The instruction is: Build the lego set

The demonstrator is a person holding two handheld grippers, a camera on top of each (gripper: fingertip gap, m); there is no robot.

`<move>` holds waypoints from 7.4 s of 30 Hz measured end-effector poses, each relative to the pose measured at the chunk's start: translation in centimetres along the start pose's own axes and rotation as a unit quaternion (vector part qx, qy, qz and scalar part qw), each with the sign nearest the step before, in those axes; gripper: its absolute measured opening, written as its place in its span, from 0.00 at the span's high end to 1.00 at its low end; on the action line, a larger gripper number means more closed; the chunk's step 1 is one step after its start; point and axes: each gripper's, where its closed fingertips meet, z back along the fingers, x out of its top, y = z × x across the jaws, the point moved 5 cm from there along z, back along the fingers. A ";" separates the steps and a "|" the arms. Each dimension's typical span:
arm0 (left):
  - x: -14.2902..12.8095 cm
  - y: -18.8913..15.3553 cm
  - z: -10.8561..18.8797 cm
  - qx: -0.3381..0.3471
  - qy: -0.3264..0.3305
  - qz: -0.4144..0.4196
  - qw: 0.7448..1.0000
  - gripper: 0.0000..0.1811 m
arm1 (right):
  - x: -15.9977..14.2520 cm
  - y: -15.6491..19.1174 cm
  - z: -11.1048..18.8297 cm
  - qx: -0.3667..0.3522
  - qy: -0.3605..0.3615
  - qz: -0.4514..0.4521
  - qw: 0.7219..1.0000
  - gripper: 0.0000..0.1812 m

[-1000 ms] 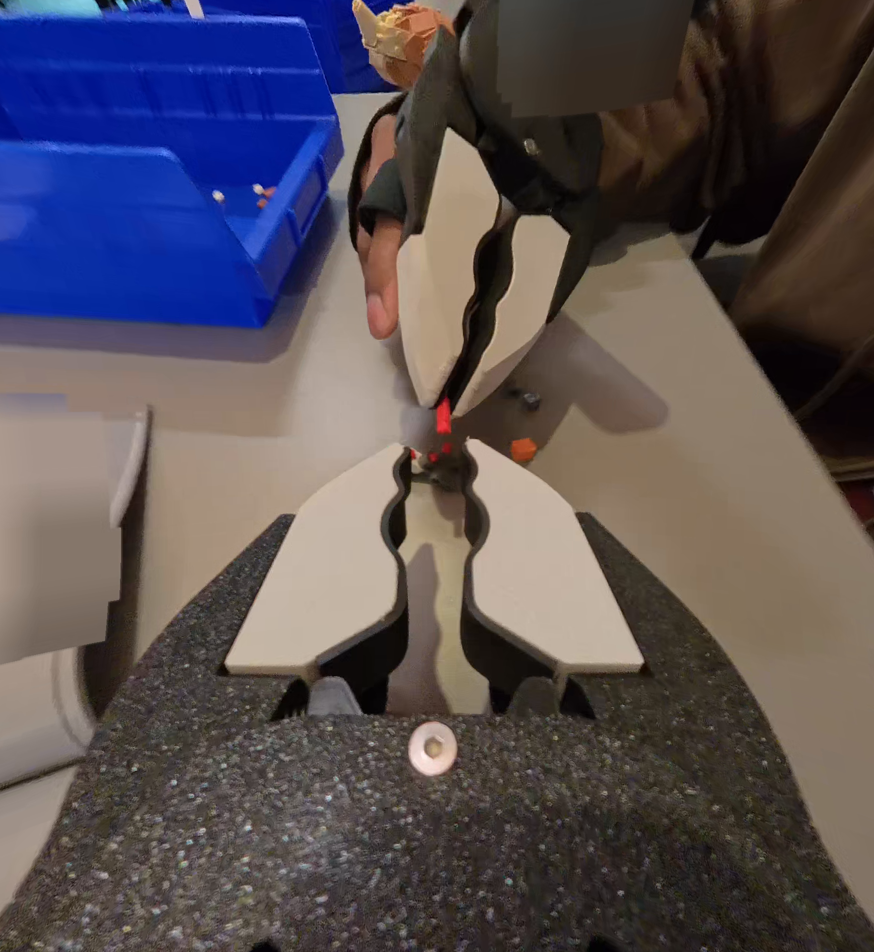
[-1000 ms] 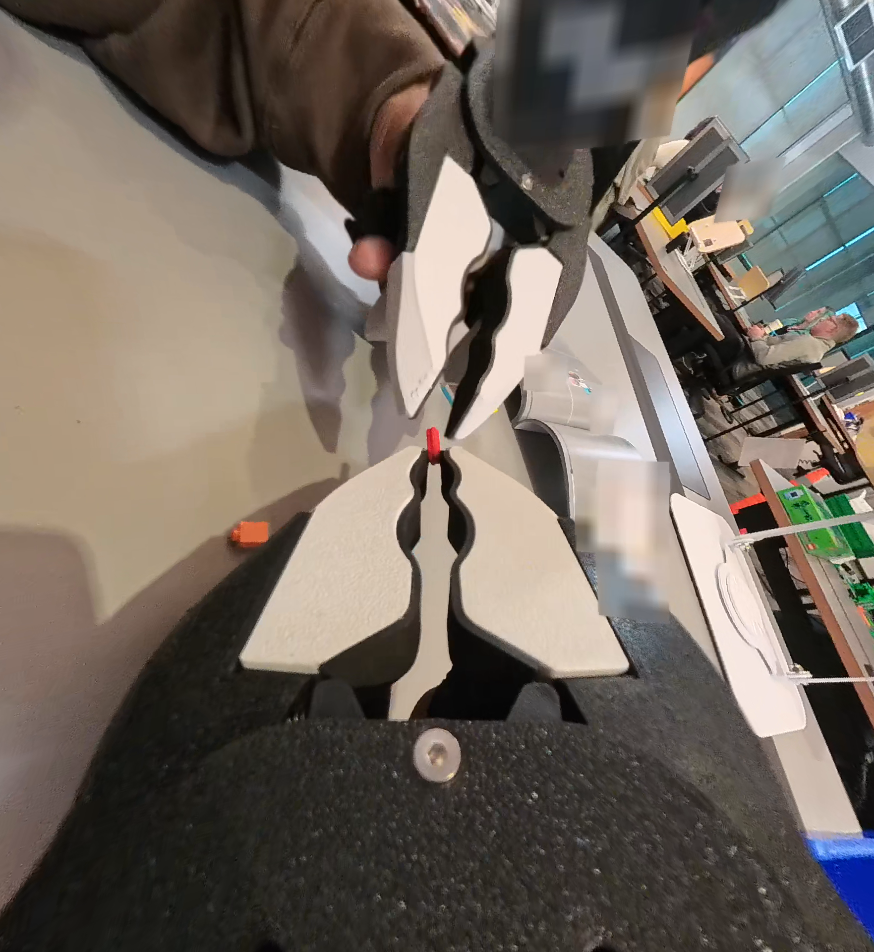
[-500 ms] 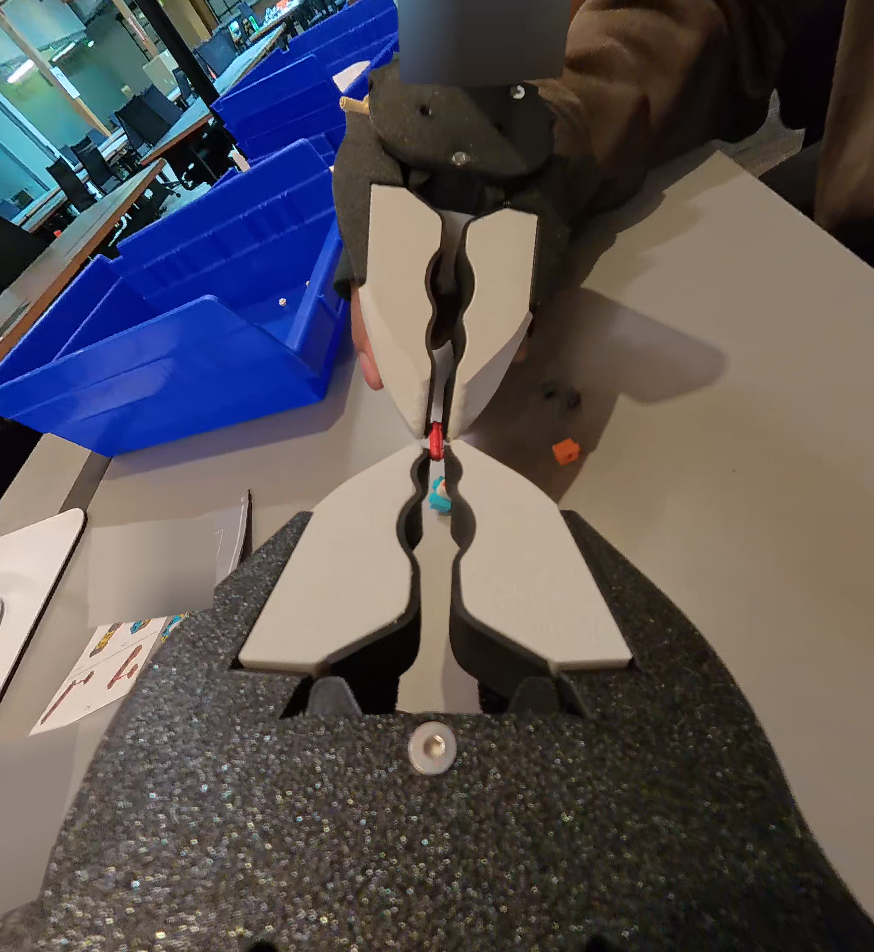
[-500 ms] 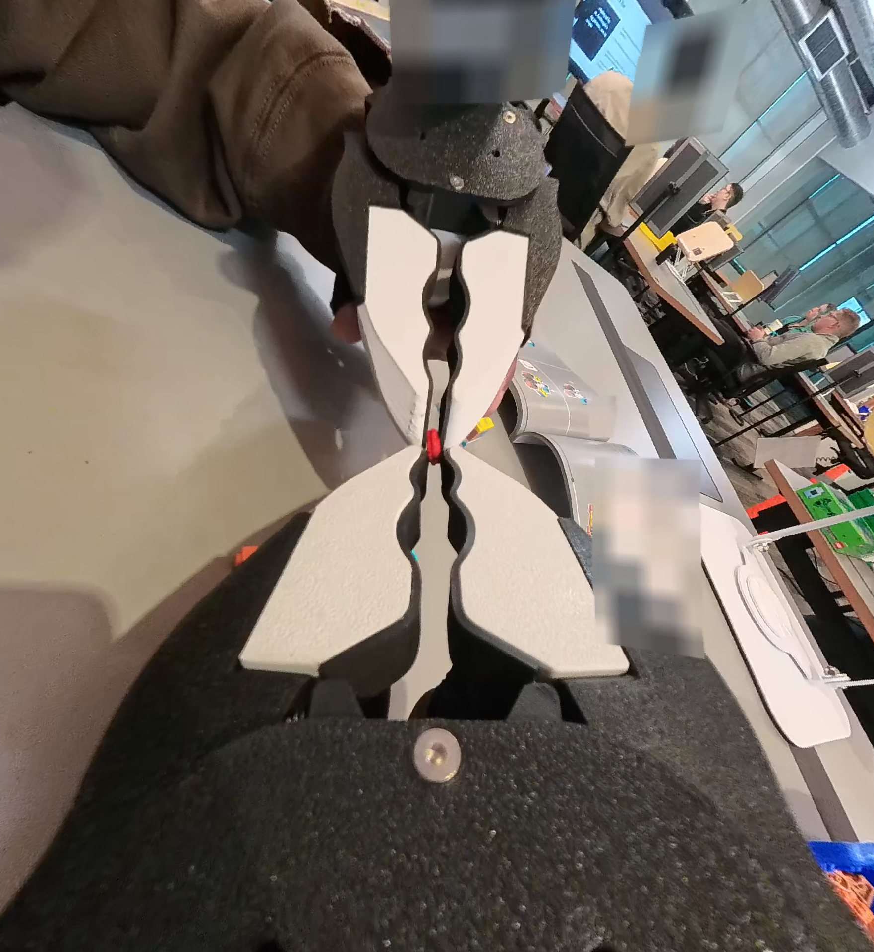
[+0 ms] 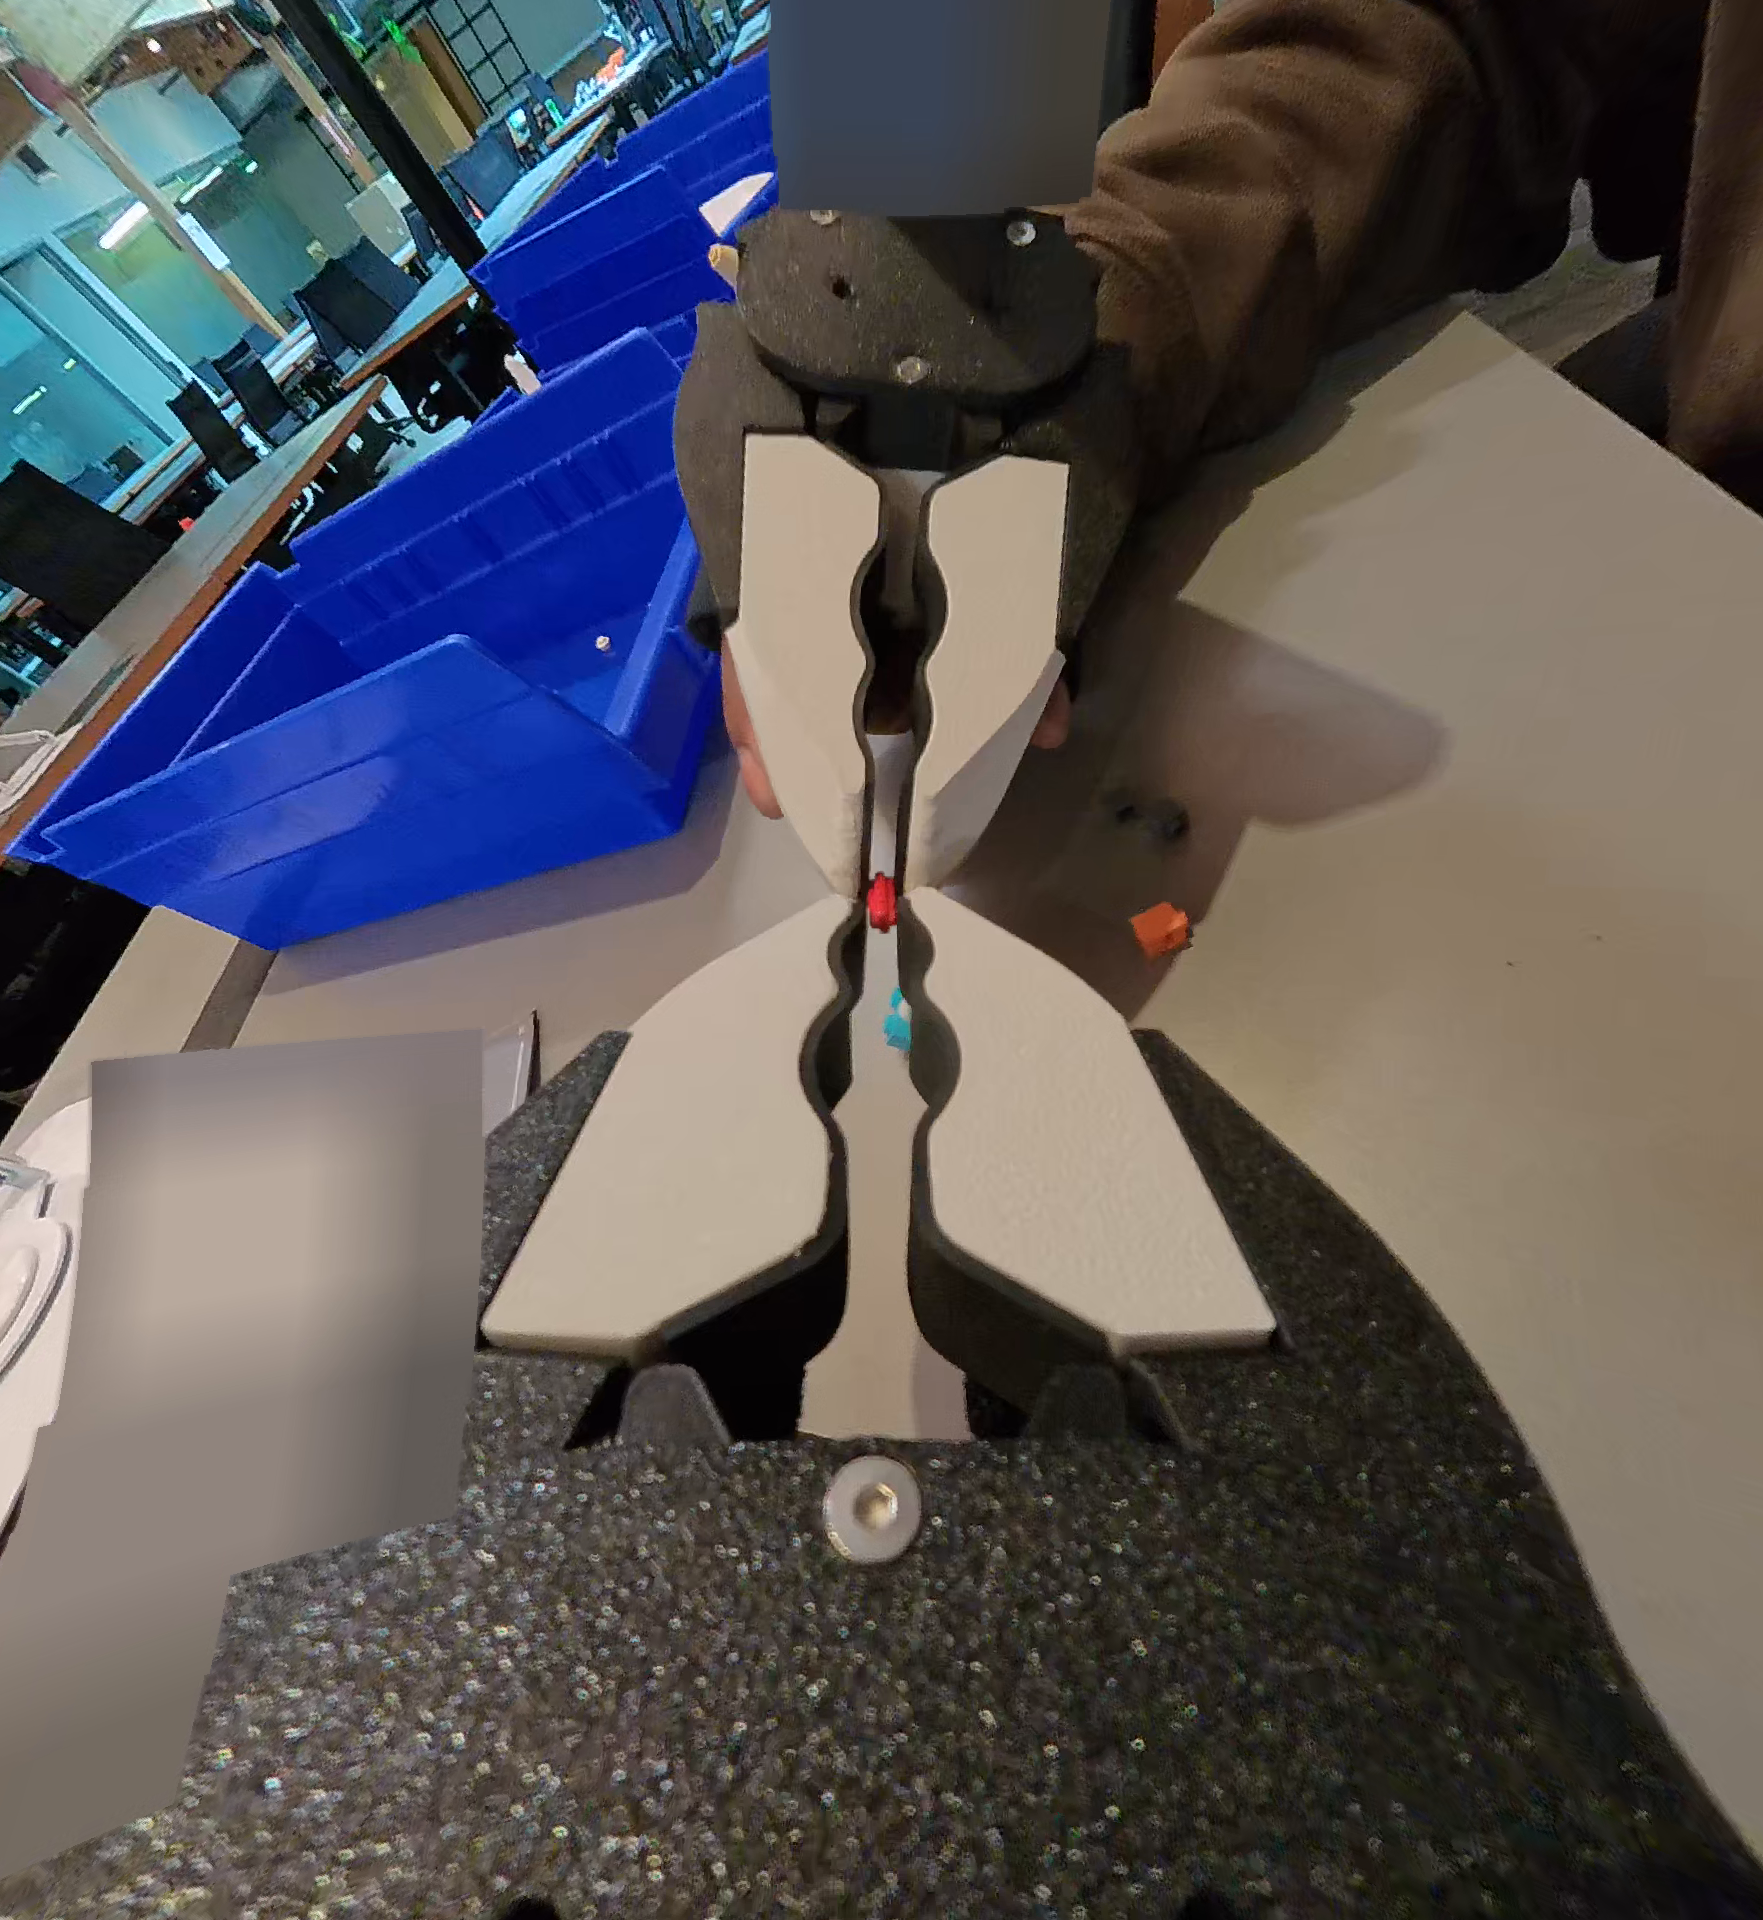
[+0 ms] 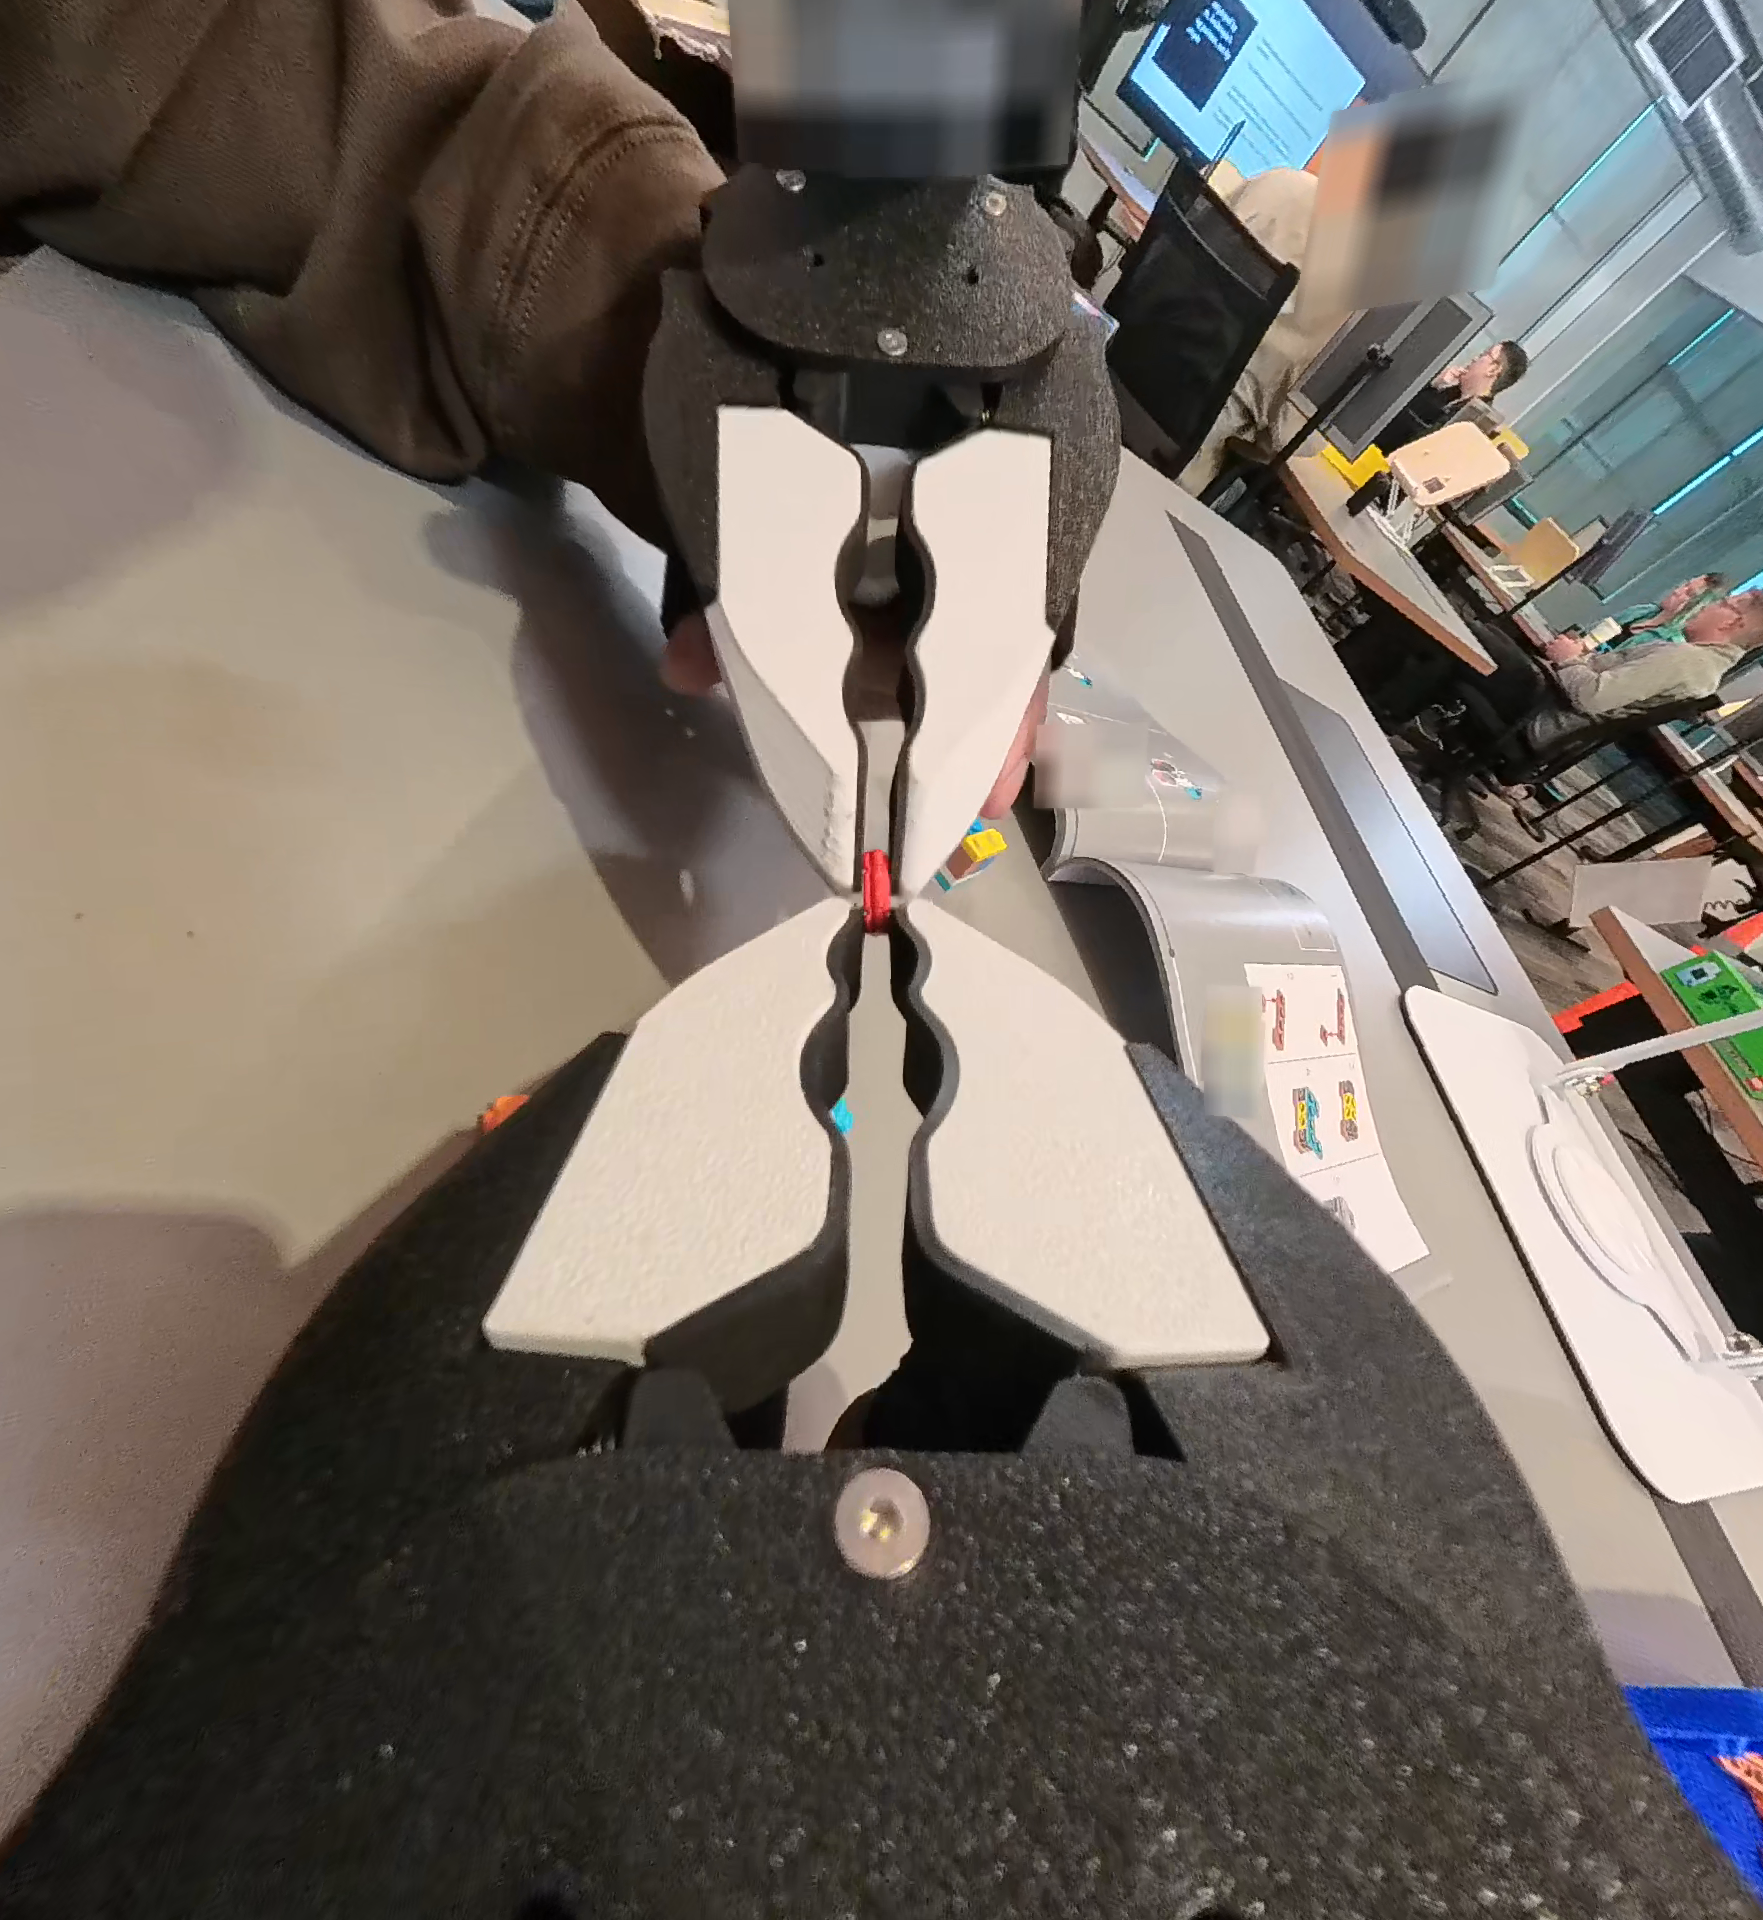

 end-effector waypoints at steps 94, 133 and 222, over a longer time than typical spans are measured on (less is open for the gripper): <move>-2.0 -3.1 -0.3 -0.106 0.097 -0.090 0.986 0.97 | -2.3 2.2 -2.0 0.156 0.147 -0.196 0.957 0.81; -1.9 -3.5 0.4 -0.184 0.112 0.042 0.976 0.98 | -1.1 3.2 -3.2 0.180 0.163 -0.127 0.962 0.82; 1.2 4.0 1.0 0.095 -0.093 0.209 0.969 0.96 | 1.6 -5.8 -0.1 -0.084 -0.105 -0.366 0.921 0.81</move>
